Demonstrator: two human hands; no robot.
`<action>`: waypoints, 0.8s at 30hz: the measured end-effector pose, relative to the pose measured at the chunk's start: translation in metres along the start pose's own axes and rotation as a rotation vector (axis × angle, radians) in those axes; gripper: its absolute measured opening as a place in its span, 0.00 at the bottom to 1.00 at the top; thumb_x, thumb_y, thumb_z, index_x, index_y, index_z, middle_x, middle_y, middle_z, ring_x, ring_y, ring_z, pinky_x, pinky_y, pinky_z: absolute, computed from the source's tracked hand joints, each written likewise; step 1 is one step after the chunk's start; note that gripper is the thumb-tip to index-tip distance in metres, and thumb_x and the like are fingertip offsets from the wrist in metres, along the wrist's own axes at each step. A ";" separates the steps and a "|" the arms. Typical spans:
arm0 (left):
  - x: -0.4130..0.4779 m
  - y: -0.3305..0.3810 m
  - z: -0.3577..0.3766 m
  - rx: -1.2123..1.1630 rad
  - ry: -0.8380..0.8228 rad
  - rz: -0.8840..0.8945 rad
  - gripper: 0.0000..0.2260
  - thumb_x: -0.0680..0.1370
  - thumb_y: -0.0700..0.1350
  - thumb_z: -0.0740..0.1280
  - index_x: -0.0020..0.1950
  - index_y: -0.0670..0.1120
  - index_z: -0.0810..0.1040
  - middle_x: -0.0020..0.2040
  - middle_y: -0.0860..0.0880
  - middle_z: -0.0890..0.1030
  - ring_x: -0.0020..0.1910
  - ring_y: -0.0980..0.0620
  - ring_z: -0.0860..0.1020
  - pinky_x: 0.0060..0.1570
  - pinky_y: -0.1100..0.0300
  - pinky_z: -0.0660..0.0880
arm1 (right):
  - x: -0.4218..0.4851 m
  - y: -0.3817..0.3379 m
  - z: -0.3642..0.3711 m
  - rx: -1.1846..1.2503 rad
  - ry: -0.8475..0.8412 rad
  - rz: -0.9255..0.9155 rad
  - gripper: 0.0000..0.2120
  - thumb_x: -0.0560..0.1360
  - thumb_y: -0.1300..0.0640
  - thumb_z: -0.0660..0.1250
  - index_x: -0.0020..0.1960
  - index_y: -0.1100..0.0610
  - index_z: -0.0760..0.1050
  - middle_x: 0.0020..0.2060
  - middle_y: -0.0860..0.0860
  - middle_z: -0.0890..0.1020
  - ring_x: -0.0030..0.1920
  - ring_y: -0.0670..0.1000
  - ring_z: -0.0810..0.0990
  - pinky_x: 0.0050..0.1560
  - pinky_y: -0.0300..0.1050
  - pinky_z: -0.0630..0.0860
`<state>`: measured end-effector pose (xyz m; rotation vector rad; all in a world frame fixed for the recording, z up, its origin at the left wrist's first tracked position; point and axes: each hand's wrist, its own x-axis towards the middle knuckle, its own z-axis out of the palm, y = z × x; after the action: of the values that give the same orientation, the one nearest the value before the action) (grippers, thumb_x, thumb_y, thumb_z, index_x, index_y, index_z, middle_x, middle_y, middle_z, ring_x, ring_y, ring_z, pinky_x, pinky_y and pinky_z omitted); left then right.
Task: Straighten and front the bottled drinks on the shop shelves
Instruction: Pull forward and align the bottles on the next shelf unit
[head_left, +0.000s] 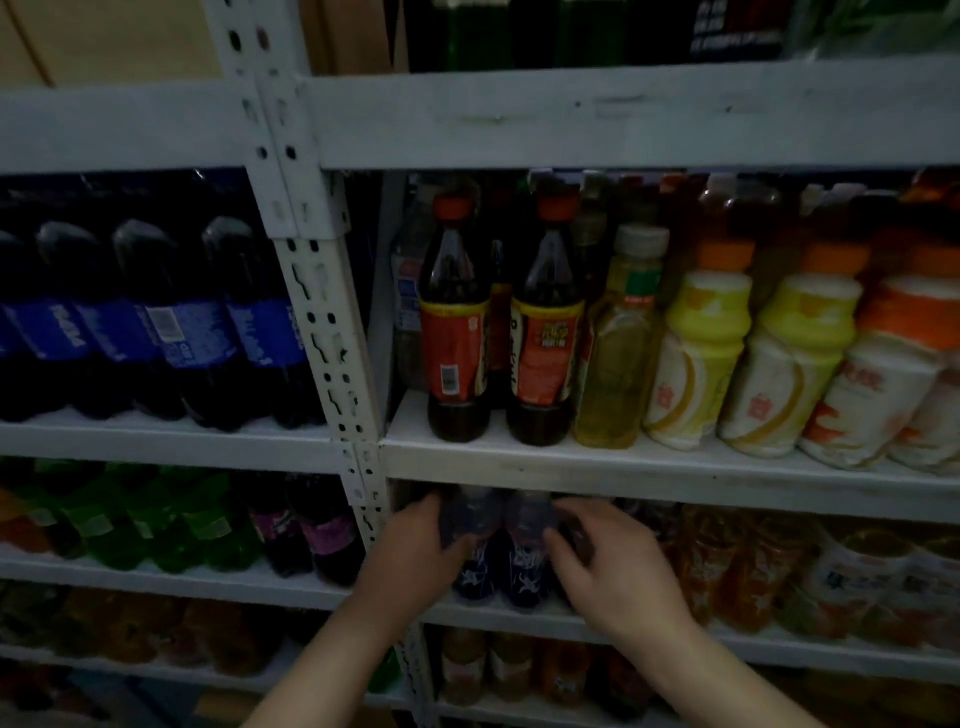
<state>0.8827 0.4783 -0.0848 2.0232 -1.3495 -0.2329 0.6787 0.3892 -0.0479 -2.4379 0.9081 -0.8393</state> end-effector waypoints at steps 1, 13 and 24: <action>-0.004 0.008 -0.009 0.034 0.083 0.018 0.11 0.75 0.54 0.68 0.54 0.53 0.77 0.45 0.62 0.77 0.43 0.61 0.78 0.42 0.63 0.76 | 0.004 -0.007 -0.015 -0.029 0.090 -0.059 0.12 0.73 0.47 0.67 0.55 0.48 0.78 0.45 0.41 0.80 0.46 0.41 0.78 0.43 0.26 0.69; 0.069 0.132 -0.070 -0.239 0.805 -0.003 0.39 0.60 0.59 0.79 0.63 0.49 0.65 0.57 0.52 0.67 0.57 0.54 0.70 0.53 0.62 0.70 | 0.130 -0.103 -0.107 -0.081 0.431 -0.030 0.30 0.69 0.35 0.67 0.62 0.52 0.67 0.53 0.50 0.78 0.52 0.54 0.79 0.45 0.51 0.79; 0.081 0.096 -0.093 -0.321 0.610 0.082 0.28 0.72 0.50 0.73 0.68 0.47 0.67 0.55 0.57 0.73 0.52 0.65 0.73 0.48 0.74 0.68 | 0.153 -0.107 -0.115 0.012 0.193 0.045 0.18 0.68 0.50 0.72 0.53 0.53 0.70 0.45 0.51 0.79 0.43 0.52 0.79 0.40 0.50 0.80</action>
<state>0.8934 0.4268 0.0622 1.5835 -0.9336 0.1865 0.7435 0.3412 0.1561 -2.3471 1.0190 -1.0752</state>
